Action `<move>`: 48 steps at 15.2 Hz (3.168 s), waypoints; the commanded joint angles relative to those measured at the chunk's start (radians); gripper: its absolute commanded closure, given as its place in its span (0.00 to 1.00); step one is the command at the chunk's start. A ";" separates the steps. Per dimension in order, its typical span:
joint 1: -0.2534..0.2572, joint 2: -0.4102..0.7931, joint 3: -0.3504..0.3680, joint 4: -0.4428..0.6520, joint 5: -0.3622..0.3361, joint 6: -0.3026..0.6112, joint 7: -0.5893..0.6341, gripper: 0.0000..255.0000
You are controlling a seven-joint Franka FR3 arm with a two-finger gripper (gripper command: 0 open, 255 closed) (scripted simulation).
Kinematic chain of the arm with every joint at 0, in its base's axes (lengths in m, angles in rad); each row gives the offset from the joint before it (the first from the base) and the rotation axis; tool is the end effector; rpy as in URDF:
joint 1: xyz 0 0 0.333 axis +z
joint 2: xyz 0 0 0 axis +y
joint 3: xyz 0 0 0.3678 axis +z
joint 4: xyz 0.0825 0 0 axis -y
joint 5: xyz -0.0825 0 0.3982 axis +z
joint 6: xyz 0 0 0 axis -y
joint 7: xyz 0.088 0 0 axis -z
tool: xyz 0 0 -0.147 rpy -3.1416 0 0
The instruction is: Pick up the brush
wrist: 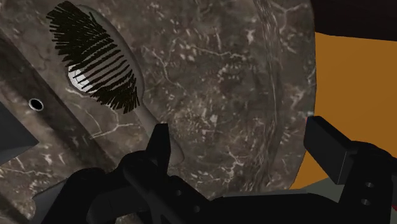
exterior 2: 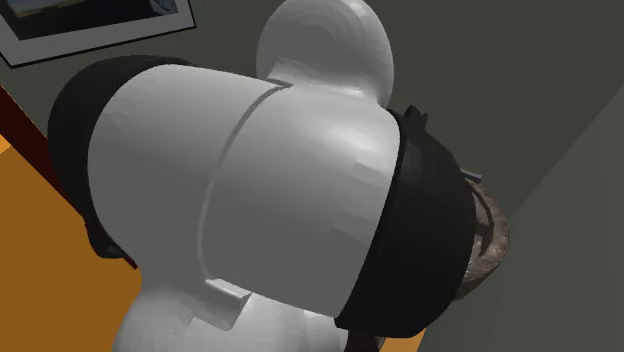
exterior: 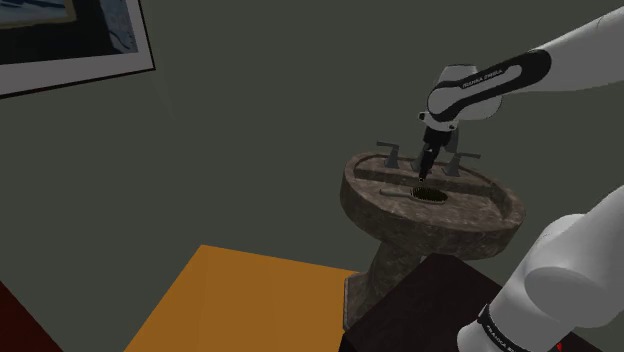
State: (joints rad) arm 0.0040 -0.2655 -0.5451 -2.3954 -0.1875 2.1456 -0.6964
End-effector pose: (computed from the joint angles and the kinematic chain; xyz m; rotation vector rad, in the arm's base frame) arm 0.3846 -0.2507 0.4043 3.1035 0.4306 -0.0361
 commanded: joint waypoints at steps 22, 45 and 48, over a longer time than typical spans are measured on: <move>-0.160 0.751 0.009 0.358 0.500 0.231 -0.659 0.00; -0.122 0.630 -0.042 0.373 0.410 0.113 -0.604 1.00; -0.115 0.603 -0.052 0.382 0.389 0.081 -0.591 1.00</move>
State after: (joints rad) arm -0.1062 0.3481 -0.5868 -2.0191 0.2075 2.2355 -1.2890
